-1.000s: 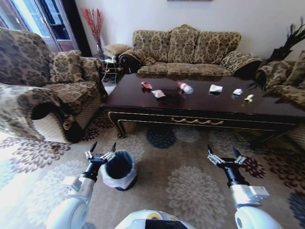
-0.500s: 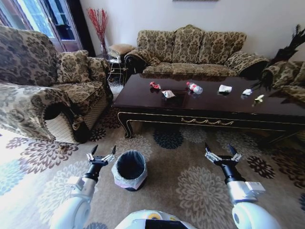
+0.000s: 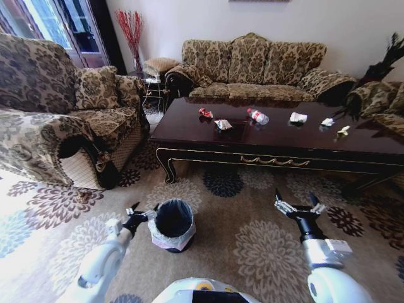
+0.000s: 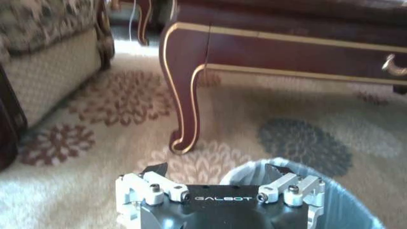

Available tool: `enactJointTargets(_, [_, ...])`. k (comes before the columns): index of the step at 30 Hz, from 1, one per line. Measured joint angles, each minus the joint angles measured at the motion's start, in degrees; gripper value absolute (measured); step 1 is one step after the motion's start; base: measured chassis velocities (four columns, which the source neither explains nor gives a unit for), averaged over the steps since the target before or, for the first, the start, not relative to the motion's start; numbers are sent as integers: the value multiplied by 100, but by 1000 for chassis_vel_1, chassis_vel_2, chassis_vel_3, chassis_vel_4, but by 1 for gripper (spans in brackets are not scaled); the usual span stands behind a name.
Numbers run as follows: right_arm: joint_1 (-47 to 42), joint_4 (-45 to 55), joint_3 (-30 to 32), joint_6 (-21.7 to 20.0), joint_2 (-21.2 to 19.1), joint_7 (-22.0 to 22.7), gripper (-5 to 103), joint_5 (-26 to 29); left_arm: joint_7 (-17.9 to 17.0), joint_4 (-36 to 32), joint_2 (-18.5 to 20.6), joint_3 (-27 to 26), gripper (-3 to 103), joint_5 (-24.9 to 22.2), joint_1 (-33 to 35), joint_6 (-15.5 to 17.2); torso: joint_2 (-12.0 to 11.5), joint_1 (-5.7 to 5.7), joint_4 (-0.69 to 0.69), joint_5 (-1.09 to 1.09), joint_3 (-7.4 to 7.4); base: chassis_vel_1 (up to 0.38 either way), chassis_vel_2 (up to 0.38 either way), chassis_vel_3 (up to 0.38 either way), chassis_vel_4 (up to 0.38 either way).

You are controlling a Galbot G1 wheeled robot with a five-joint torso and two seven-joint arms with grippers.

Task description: Move to the front of the table and place the trash on the table into the trash bin.

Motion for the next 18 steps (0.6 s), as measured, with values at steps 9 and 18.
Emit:
enactJointTargets(9, [-183, -196, 616, 359, 38, -30, 100, 332, 161, 690, 449, 374, 100, -222, -435, 265, 0, 0, 0, 1, 0, 0, 0, 0, 0])
enactJointTargets(18, [-431, -308, 804, 625, 216, -88, 100, 407, 279, 1174, 580, 648, 100, -247, -777, 490, 0, 0, 1, 1, 0, 0, 0, 0, 0])
